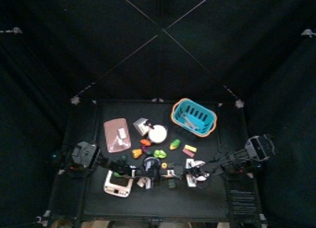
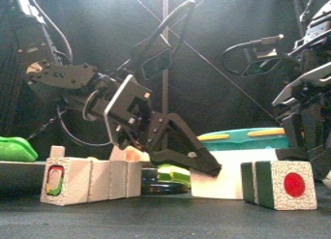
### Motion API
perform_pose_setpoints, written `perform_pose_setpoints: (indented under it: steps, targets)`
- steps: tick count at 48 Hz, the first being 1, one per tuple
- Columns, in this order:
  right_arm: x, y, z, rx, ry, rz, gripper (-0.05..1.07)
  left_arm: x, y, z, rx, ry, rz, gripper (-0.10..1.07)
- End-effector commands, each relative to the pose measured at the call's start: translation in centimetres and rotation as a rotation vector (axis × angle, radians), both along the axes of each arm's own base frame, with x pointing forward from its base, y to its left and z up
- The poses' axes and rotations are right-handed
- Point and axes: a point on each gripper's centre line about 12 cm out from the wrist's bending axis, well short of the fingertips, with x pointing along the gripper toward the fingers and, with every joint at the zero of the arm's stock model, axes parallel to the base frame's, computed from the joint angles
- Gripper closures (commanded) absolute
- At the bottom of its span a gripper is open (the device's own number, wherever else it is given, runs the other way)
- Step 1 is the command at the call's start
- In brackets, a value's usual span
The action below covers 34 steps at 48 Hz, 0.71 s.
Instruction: Cut sushi piece
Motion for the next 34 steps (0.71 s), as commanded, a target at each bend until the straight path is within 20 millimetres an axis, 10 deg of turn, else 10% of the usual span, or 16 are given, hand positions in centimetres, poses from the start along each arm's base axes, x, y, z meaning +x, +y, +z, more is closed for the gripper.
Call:
perform_pose_setpoints:
  steps: [1,22,34]
  targets:
    - [0.9,-0.3,1.5,0.014,-0.058,-0.015,0.60,0.7,0.5,1.3,-0.006,-0.039,0.013,0.59]
    - [0.6,-0.1,6.1,0.031,-0.148,-0.018,0.60,0.6,-0.4,6.9,0.022,-0.167,-0.073,0.59]
    - [0.1,1.6,6.8,0.069,-0.181,0.025,0.60,0.6,-2.8,6.8,0.002,-0.177,-0.108,0.59]
